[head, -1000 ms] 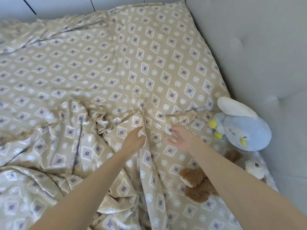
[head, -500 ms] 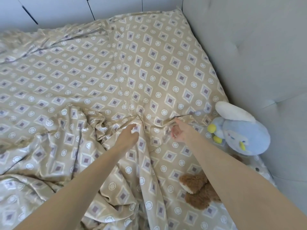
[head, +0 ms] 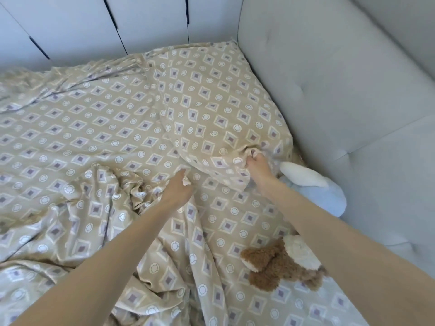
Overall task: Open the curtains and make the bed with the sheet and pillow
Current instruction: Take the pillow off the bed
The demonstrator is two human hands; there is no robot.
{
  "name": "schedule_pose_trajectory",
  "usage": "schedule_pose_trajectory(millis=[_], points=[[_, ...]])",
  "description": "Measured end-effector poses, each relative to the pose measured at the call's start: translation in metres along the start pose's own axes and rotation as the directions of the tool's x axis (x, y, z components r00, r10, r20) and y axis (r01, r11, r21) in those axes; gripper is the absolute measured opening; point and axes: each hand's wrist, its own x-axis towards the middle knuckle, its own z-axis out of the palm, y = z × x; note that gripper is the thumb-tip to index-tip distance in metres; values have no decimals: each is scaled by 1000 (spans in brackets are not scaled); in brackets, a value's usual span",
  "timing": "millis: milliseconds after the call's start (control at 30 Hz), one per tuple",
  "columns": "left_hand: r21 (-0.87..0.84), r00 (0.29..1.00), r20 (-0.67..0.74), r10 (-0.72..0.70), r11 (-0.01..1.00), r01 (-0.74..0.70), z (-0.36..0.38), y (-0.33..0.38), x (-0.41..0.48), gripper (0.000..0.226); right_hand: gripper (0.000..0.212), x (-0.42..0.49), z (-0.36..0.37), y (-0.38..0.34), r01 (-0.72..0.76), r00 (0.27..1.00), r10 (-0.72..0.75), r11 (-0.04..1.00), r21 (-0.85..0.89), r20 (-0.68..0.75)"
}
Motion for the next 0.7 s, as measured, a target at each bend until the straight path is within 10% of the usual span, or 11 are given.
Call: schedule_pose_trajectory(millis=[233,367,567,700], points=[[-226,1000,3,21,974,-19,-15,76,-36,58,40,-45,-71,-94,-19,995,-57,707,707,84],[-668,973,201,-117,710,224,-27,107,-67,56,39,-89,-112,-128,-18,995,-70,584,811,72],[-861,898,431,-84,260,438,-16,111,-132,93,28,-171,-166,-119,-65,997,-6,545,836,82],[-851,886,460,-57,257,458,9,92,-186,88,44,-238,-200,-72,-178,980,19,515,838,196]])
